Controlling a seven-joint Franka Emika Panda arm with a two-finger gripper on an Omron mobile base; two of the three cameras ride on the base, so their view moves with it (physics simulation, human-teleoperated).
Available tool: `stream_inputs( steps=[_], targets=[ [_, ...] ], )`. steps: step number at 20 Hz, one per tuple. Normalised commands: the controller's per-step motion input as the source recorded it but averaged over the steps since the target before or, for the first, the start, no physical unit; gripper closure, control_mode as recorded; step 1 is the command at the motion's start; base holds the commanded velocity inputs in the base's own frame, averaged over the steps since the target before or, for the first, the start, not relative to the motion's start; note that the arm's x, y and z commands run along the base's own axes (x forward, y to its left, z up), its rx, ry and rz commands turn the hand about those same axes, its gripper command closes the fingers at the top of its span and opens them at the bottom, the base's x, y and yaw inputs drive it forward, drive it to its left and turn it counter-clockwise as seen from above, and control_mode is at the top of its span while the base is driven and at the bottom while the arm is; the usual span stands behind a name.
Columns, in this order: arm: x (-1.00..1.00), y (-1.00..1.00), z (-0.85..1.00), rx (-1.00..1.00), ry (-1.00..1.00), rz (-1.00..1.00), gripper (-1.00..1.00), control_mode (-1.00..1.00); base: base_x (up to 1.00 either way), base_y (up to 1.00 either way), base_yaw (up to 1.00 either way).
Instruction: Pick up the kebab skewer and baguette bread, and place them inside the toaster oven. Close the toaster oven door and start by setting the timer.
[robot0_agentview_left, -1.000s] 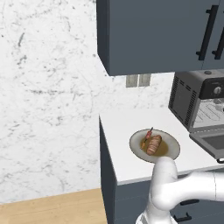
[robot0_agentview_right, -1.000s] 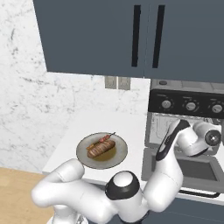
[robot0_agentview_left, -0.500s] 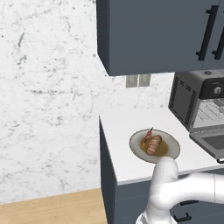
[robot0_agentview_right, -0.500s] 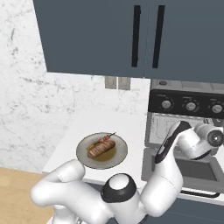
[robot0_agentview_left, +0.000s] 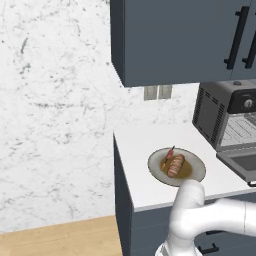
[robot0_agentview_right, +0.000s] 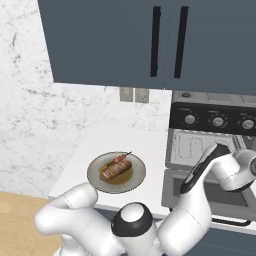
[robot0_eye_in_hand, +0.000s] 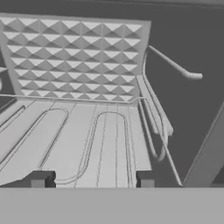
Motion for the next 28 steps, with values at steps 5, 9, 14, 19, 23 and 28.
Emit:
stream_inputs(
  steps=[5, 9, 14, 19, 23, 28],
  targets=[
    [-1.00, -0.99, -1.00, -0.22, 0.02, 0.00, -1.00, -1.00, 0.00, 0.00, 0.00],
    [-1.00, -0.82, -1.00, -0.38, 0.14, 0.00, -1.00, -1.00, 0.00, 0.00, 0.00],
    [-1.00, -0.93, -1.00, -0.39, 0.15, 0.00, -1.00, -1.00, 0.00, 0.00, 0.00],
    [-1.00, -1.00, -1.00, -0.37, 0.12, 0.00, -1.00, -1.00, 0.00, 0.00, 0.00],
    [-1.00, -0.20, -0.66, -0.34, -0.02, 0.02, -1.00, -1.00, 0.00, 0.00, 0.00],
    [-1.00, 1.00, 0.01, -0.43, -0.01, 0.12, -1.00, -1.00, 0.00, 0.00, 0.00]
  ],
)
